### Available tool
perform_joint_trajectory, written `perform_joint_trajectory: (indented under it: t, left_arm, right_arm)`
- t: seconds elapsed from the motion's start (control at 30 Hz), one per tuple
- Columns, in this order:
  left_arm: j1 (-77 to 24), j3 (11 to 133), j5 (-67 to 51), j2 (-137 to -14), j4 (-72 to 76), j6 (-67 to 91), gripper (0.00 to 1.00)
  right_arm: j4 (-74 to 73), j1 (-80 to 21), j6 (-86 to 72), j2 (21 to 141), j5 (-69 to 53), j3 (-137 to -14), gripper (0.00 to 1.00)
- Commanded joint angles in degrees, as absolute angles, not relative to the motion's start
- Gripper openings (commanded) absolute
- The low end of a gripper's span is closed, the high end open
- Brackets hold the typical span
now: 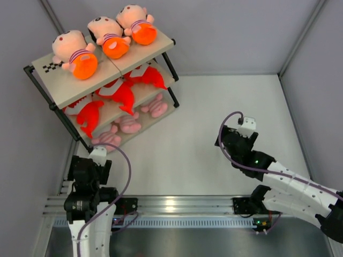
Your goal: Place and organize the stuffed toys onto the shelf
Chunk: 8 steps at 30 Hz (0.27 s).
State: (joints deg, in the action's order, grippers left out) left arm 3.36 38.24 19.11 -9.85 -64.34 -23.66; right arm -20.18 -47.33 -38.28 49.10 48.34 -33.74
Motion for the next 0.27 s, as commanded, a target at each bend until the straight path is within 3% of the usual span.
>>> perform_joint_trajectory:
  t: [0.0, 0.23]
  left_arm:
    - [4.74, 38.32, 20.74, -9.23, -57.66, -20.31, 0.98]
    - [7.55, 37.88, 20.21, -8.61, -55.03, -18.28, 0.98]
  right_arm:
    - [-18.11, -46.41, -35.16, 48.69, 50.63, -33.58, 0.99]
    - [-14.42, -46.05, -33.22, 50.27, 51.32, -32.96, 0.99]
